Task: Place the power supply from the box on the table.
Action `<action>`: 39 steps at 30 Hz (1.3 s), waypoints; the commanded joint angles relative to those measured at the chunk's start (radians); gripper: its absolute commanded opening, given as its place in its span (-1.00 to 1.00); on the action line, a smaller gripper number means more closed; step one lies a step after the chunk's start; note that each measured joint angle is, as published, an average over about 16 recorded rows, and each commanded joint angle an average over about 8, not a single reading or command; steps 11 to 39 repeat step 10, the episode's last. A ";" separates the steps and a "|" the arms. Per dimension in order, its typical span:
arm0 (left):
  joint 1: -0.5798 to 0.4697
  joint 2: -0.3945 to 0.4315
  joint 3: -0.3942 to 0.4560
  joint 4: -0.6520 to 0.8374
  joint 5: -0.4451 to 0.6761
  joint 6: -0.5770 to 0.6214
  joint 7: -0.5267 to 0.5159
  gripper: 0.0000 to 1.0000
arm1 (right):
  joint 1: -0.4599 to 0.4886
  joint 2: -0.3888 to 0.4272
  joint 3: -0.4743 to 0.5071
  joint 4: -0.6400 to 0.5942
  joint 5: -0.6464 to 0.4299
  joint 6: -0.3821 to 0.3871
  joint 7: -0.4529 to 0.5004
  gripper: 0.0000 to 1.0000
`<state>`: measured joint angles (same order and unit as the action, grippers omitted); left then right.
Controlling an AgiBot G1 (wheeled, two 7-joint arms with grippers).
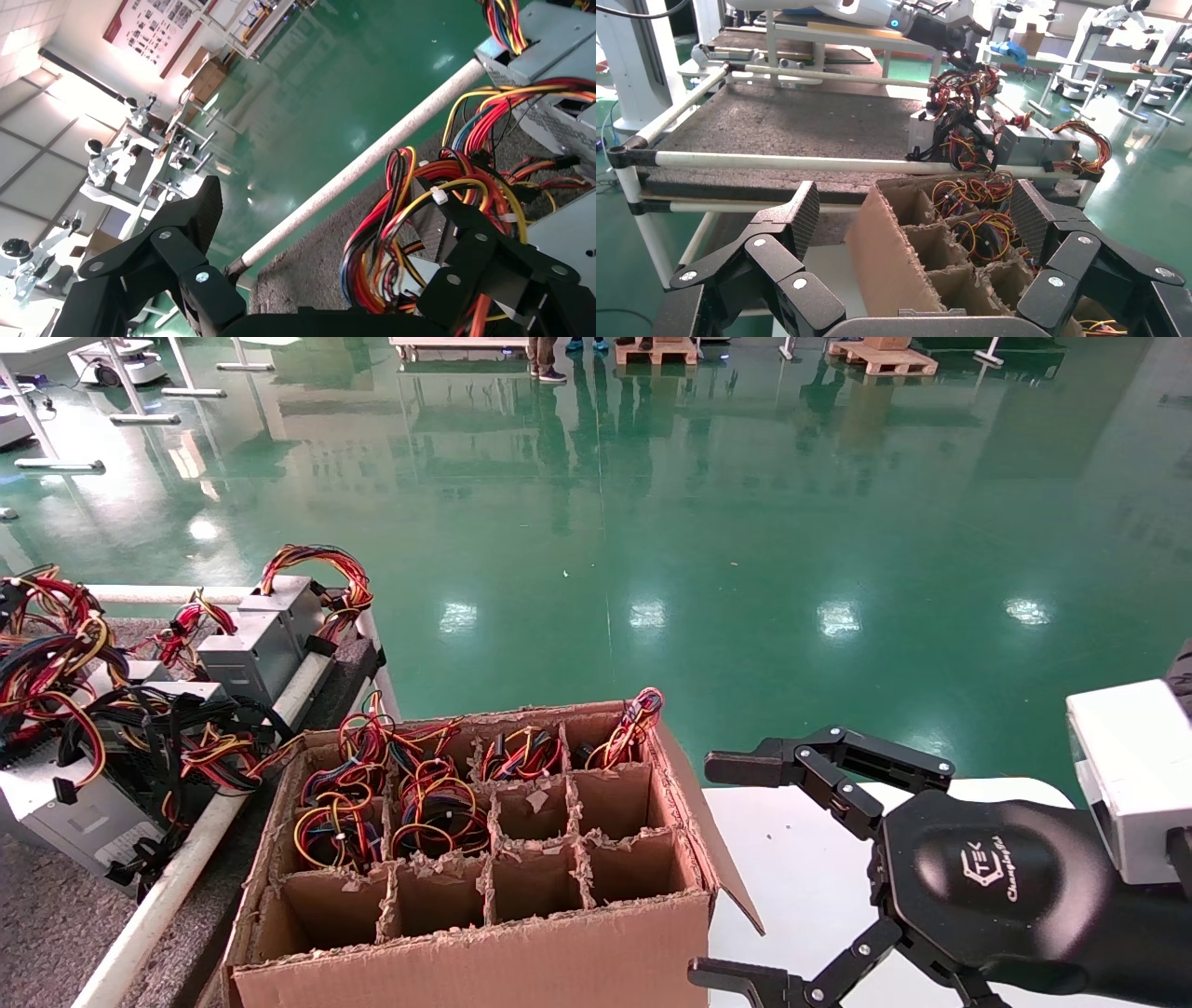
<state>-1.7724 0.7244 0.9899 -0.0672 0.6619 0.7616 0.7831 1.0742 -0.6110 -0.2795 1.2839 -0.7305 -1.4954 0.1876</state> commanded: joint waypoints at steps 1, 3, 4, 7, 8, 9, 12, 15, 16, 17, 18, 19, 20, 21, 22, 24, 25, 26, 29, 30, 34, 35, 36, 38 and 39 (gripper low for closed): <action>-0.003 -0.002 0.000 -0.005 0.000 0.004 -0.001 1.00 | 0.000 0.000 0.000 0.000 0.000 0.000 0.000 1.00; -0.005 -0.005 0.003 -0.012 0.002 0.010 -0.007 1.00 | 0.000 0.000 0.000 0.000 0.000 0.000 0.000 1.00; -0.006 -0.007 0.005 -0.016 0.004 0.013 -0.011 1.00 | 0.000 0.000 0.000 0.000 0.000 0.000 0.000 1.00; -0.012 -0.012 0.013 -0.030 0.009 0.024 -0.025 1.00 | 0.000 0.000 0.000 0.000 0.000 0.000 0.000 1.00; -0.013 -0.013 0.014 -0.033 0.010 0.025 -0.027 1.00 | 0.000 0.000 0.000 0.000 0.000 0.000 0.000 1.00; -0.014 -0.014 0.016 -0.035 0.011 0.027 -0.030 1.00 | 0.000 0.000 0.000 0.000 0.000 0.000 0.000 1.00; -0.016 -0.015 0.018 -0.038 0.012 0.029 -0.033 1.00 | 0.000 0.000 0.000 0.000 0.000 0.000 0.000 1.00; -0.016 -0.015 0.018 -0.038 0.012 0.029 -0.033 1.00 | 0.000 0.000 0.000 0.000 0.000 0.000 0.000 1.00; -0.016 -0.015 0.018 -0.038 0.012 0.029 -0.033 1.00 | 0.000 0.000 0.000 0.000 0.000 0.000 0.000 1.00; -0.016 -0.015 0.018 -0.038 0.012 0.029 -0.033 1.00 | 0.000 0.000 0.000 0.000 0.000 0.000 0.000 1.00; -0.016 -0.015 0.018 -0.038 0.012 0.029 -0.033 1.00 | 0.000 0.000 0.000 0.000 0.000 0.000 0.000 1.00; -0.016 -0.015 0.018 -0.038 0.012 0.029 -0.033 1.00 | 0.000 0.000 0.000 0.000 0.000 0.000 0.000 1.00; -0.016 -0.015 0.018 -0.038 0.012 0.029 -0.033 1.00 | 0.000 0.000 0.000 0.000 0.000 0.000 0.000 1.00; -0.016 -0.015 0.018 -0.038 0.012 0.029 -0.033 1.00 | 0.000 0.000 0.000 0.000 0.000 0.000 0.000 1.00; -0.016 -0.015 0.018 -0.038 0.012 0.029 -0.033 1.00 | 0.000 0.000 0.000 0.000 0.000 0.000 0.000 1.00; -0.016 -0.015 0.018 -0.038 0.012 0.029 -0.033 1.00 | 0.000 0.000 0.000 0.000 0.000 0.000 0.000 1.00; -0.016 -0.015 0.018 -0.038 0.012 0.029 -0.033 1.00 | 0.000 0.000 0.000 0.000 0.000 0.000 0.000 1.00; -0.016 -0.015 0.018 -0.038 0.012 0.029 -0.033 1.00 | 0.000 0.000 0.000 0.000 0.000 0.000 0.000 1.00; -0.016 -0.015 0.018 -0.038 0.012 0.029 -0.033 1.00 | 0.000 0.000 0.000 0.000 0.000 0.000 0.000 1.00; -0.016 -0.015 0.018 -0.038 0.012 0.029 -0.033 1.00 | 0.000 0.000 0.000 0.000 0.000 0.000 0.000 1.00; -0.016 -0.015 0.018 -0.038 0.012 0.029 -0.033 1.00 | 0.000 0.000 0.000 0.000 0.000 0.000 0.000 1.00; -0.016 -0.015 0.018 -0.038 0.012 0.029 -0.033 1.00 | 0.000 0.000 0.000 0.000 0.000 0.000 0.000 1.00; -0.016 -0.015 0.018 -0.038 0.012 0.029 -0.033 1.00 | 0.000 0.000 0.000 0.000 0.000 0.000 0.000 1.00; -0.016 -0.015 0.018 -0.038 0.012 0.029 -0.033 1.00 | 0.000 0.000 0.000 0.000 0.000 0.000 0.000 1.00; -0.016 -0.015 0.018 -0.038 0.012 0.029 -0.033 1.00 | 0.000 0.000 0.000 0.000 0.000 0.000 0.000 1.00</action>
